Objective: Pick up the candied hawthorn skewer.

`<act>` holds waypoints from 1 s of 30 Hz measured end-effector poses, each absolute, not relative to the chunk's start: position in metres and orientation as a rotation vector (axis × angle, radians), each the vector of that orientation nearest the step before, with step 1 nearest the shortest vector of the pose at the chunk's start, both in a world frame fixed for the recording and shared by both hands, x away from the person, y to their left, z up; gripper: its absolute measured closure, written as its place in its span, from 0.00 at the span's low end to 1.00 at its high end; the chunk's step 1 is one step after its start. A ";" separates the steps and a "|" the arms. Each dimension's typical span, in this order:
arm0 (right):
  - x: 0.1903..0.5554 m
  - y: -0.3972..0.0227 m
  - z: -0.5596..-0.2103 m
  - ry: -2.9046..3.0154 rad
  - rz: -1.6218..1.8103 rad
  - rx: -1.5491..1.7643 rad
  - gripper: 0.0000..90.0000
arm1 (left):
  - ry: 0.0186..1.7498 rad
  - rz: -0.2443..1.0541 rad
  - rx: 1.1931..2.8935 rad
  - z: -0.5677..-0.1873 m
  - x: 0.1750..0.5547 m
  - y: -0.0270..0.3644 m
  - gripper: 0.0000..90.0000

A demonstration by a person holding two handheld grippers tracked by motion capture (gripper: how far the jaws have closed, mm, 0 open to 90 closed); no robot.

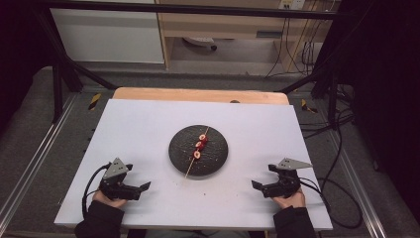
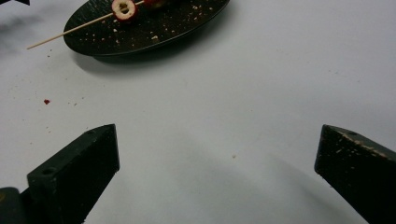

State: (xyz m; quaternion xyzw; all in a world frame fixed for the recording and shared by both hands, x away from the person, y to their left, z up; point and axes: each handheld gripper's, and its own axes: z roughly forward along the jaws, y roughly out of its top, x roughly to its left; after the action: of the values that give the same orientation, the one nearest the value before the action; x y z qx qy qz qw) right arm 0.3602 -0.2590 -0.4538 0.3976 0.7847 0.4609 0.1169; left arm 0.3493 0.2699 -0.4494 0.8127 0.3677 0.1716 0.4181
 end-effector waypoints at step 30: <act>0.361 -0.258 -0.455 2.298 1.325 1.161 0.01 | 0.903 0.424 2.060 -0.434 0.351 0.233 0.07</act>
State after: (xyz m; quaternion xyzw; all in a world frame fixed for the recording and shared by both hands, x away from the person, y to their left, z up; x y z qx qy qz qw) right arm 0.3606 -0.2575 -0.4551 0.3978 0.7877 0.4541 0.1229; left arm 0.3506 0.2330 -0.4340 0.8194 0.3593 0.1686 0.4136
